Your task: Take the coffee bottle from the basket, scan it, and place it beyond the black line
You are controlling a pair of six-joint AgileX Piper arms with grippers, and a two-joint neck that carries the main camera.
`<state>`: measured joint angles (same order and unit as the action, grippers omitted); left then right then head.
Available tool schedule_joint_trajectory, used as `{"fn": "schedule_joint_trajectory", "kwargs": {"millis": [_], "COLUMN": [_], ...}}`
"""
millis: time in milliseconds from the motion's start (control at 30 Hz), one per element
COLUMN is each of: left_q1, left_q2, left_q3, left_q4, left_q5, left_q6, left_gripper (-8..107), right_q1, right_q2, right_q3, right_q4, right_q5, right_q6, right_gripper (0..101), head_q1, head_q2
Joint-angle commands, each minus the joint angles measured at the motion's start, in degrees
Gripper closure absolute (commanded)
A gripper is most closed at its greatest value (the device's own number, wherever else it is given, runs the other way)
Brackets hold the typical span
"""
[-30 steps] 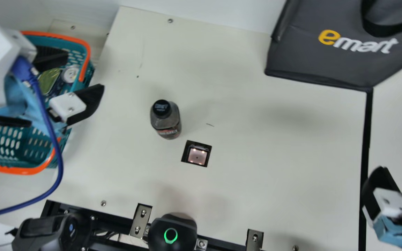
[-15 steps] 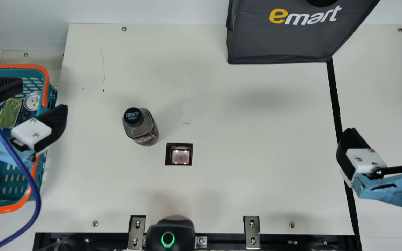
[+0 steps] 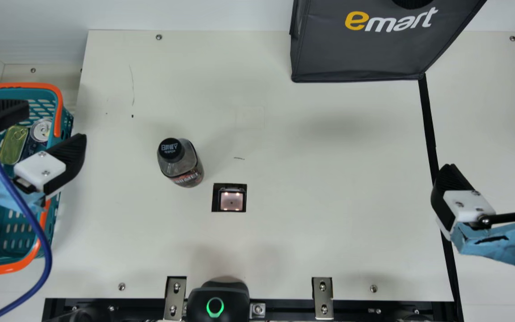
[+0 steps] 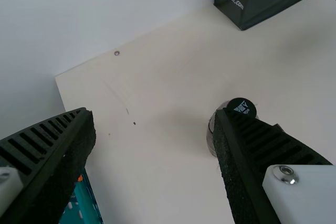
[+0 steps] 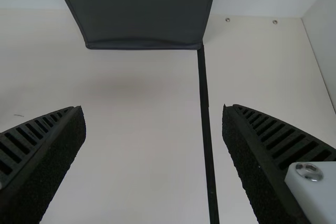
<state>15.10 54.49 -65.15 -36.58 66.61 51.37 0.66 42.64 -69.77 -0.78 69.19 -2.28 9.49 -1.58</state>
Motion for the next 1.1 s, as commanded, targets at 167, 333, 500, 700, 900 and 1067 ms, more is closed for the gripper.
{"fn": "schedule_joint_trajectory", "kwargs": {"millis": [167, 333, 500, 700, 900, 1067], "left_q1": [-6.88, -13.52, -20.10, -26.57, -31.59, -35.22], "left_q2": [-2.13, -3.14, -3.07, -2.10, -1.51, -1.59], "left_q3": [3.96, 7.36, 9.90, 11.69, 12.72, 13.92], "left_q4": [3.56, 7.37, 11.99, 17.72, 23.67, 28.38], "left_q5": [-4.64, -9.80, -15.31, -20.85, -24.58, -26.87], "left_q6": [-6.43, -12.42, -18.66, -25.85, -32.67, -38.43], "left_gripper": [9, 9, 9, 9, 9, 9], "right_q1": [0.00, 0.00, 0.00, 0.00, 0.00, 0.00], "right_q2": [0.00, 0.00, 0.00, 0.00, 0.00, 0.00], "right_q3": [0.00, 0.00, 0.00, 0.00, 0.00, 0.00], "right_q4": [0.00, 0.00, 0.00, 0.00, 0.00, 0.00], "right_q5": [0.00, 0.00, 0.00, 0.00, 0.00, 0.00], "right_q6": [0.00, 0.00, 0.00, 0.00, 0.00, 0.00], "right_gripper": [10, 10, 10, 10, 10, 10], "head_q1": [-1.57, -1.57, -1.57, -1.57, -1.57, -1.57], "head_q2": [0.00, 0.00, 0.00, 0.00, 0.00, 0.00]}}
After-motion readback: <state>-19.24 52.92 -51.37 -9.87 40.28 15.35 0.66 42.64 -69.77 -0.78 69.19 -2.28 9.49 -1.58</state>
